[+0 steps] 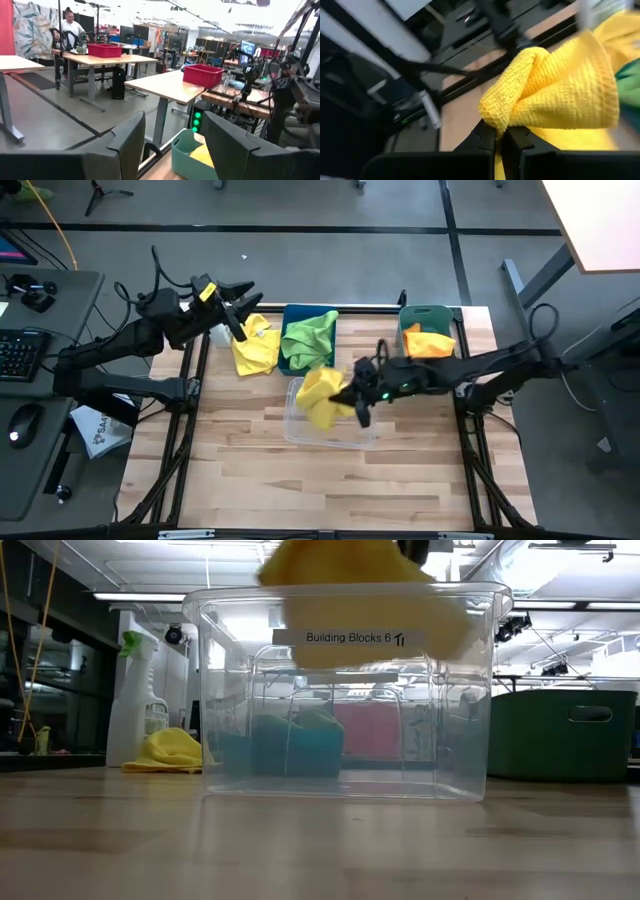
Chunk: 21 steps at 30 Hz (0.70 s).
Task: Sort microfiber towel by color & place in baskets
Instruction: Put the bottom yellow microfiber cloth into the transparent bin
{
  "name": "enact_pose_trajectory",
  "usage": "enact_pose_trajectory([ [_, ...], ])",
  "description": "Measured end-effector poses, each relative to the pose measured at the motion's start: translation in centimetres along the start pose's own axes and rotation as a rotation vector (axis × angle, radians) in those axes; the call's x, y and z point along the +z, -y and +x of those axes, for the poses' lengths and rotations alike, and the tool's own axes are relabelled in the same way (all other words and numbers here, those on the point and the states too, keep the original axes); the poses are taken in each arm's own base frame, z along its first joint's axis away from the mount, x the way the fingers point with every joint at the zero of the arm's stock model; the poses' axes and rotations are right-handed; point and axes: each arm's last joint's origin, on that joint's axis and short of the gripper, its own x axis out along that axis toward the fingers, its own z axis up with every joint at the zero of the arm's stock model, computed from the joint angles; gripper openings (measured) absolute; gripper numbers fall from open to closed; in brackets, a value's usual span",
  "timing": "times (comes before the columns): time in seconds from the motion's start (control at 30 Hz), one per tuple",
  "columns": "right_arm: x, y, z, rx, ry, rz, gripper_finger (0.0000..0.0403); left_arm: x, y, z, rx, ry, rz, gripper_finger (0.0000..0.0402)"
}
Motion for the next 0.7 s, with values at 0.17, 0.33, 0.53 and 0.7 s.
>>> enact_pose_trajectory([
  [0.17, -1.5, 0.2, 3.6, 0.106, -0.069, 0.069, 0.0, -0.3, 0.1, 0.0, -0.029, -0.027, 0.013, 0.0186],
  [0.33, -3.0, 0.8, 4.9, 0.107, -0.187, 0.08, 0.0, -0.3, 0.4, 0.0, -0.125, -0.041, -0.027, 0.0186],
  [0.53, -3.2, 1.8, 3.0, -0.117, -0.22, 0.041, 0.0, -0.3, 1.2, -0.3, -0.284, -0.083, -0.223, 0.0186],
  [0.7, -3.5, 2.5, 1.7, -0.286, -0.243, 0.006, 0.0, -0.7, 3.6, 0.1, -0.425, -0.102, -0.322, 0.0186],
])
